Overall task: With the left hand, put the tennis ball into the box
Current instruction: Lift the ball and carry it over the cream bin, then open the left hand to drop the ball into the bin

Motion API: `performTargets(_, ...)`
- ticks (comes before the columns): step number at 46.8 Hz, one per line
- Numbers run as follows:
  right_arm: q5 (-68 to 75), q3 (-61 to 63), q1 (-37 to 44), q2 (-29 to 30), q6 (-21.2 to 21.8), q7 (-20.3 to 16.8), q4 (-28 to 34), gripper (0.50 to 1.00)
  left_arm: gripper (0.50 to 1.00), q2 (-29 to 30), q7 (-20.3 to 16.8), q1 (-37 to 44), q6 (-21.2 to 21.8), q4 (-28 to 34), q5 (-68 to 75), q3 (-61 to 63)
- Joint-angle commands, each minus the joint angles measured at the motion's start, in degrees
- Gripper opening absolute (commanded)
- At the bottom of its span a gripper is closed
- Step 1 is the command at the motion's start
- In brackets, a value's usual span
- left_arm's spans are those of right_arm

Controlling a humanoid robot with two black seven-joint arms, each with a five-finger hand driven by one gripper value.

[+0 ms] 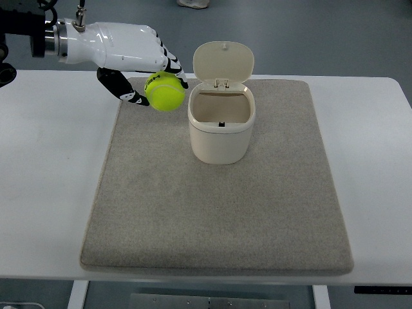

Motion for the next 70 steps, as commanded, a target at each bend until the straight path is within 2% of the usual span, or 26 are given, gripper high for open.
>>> performTargets(1,0.0,0.0,0.0,0.0,0.0,0.0,0.0,0.938,0.500,-3.4,0.5,-0.6,-0.1,0.6,0.5,0.2)
performTargets(14,0.0,0.0,0.0,0.0,0.0,0.0,0.0,0.938,0.500,-11.2,0.9,-0.6,0.0,8.1,2.2,0.2)
performTargets(38,0.0,0.0,0.0,0.0,0.0,0.1,0.0,0.938,0.500,-17.7,0.9,0.1,0.6,14.0,2.4,0.2)
performTargets(41,0.0,0.0,0.0,0.0,0.0,0.1,0.0,0.938,0.683,-18.5,0.9,0.2,0.7,15.0,2.4,0.2)
performTargets(42,0.0,0.0,0.0,0.0,0.0,0.1,0.0,0.938,0.724,-18.7,0.9,0.3,0.7,15.3,2.4,0.1)
performTargets(43,0.0,0.0,0.0,0.0,0.0,0.0,0.0,0.938,0.743,-18.7,0.9,0.3,0.8,15.5,2.3,0.1)
performTargets(47,0.0,0.0,0.0,0.0,0.0,0.1,0.0,0.938,0.788,-18.7,1.0,0.5,0.8,15.6,2.2,0.1)
performTargets(50,0.0,0.0,0.0,0.0,0.0,0.0,0.0,0.938,0.844,-18.7,0.9,0.6,0.8,15.6,2.0,0.1)
performTargets(53,0.0,0.0,0.0,0.0,0.0,0.1,0.0,0.938,0.859,-18.7,0.9,0.7,0.7,15.6,1.9,0.1)
performTargets(57,0.0,0.0,0.0,0.0,0.0,0.1,0.0,0.938,0.930,-18.7,0.9,0.9,0.7,15.4,1.5,0.1)
performTargets(60,0.0,0.0,0.0,0.0,0.0,0.0,0.0,0.938,0.960,-18.7,0.9,0.9,0.7,15.3,1.4,0.1)
performTargets(70,0.0,0.0,0.0,0.0,0.0,0.1,0.0,0.938,0.990,-18.0,0.9,1.0,0.0,14.7,0.8,0.0)
